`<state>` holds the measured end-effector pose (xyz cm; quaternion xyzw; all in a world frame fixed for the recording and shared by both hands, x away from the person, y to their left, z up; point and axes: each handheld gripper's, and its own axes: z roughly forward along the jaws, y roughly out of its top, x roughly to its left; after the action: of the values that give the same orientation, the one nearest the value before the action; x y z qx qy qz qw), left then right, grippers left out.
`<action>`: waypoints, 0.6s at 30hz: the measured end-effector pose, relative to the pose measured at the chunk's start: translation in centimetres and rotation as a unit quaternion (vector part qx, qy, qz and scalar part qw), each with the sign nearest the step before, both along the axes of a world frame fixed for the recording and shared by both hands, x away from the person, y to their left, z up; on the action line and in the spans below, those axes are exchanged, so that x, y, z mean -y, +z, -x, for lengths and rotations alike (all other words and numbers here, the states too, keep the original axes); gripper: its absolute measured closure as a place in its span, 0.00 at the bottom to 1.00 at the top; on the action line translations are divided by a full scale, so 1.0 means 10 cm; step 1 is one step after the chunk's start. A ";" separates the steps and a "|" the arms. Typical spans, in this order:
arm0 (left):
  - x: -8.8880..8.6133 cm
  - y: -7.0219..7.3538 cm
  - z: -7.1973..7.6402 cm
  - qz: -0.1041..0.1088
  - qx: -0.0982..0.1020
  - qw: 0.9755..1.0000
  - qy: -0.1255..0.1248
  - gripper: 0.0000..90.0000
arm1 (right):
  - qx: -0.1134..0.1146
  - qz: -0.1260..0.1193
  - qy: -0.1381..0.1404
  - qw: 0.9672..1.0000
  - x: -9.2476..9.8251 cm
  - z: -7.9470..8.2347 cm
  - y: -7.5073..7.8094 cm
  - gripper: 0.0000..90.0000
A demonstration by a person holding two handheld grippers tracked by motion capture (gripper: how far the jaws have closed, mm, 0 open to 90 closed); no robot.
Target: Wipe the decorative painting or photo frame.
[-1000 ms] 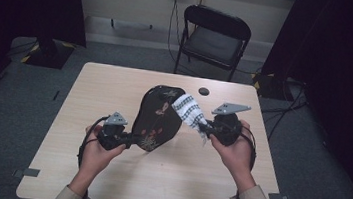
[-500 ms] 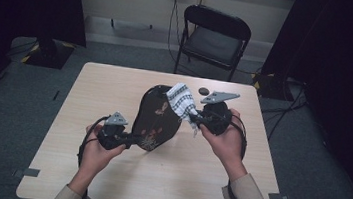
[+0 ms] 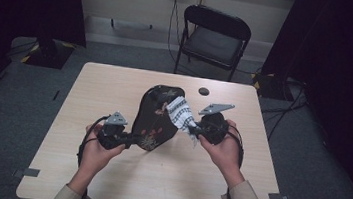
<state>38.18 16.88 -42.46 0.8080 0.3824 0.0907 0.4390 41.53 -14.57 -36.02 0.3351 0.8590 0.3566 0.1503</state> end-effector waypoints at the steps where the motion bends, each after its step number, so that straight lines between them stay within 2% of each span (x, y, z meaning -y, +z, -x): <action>1: 0.00 0.00 0.00 0.000 0.000 1.000 0.000 0.87 | -0.002 0.001 0.001 1.000 0.00 0.00 -0.02 0.86; 18: 0.00 0.00 -0.01 0.000 0.000 1.000 -0.002 0.87 | -0.049 0.022 0.013 0.998 -0.09 0.05 -0.49 0.86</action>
<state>38.24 16.93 -42.46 0.8090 0.3804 0.0901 0.4390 41.05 -13.62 -40.92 0.3376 0.8774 0.3224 0.1111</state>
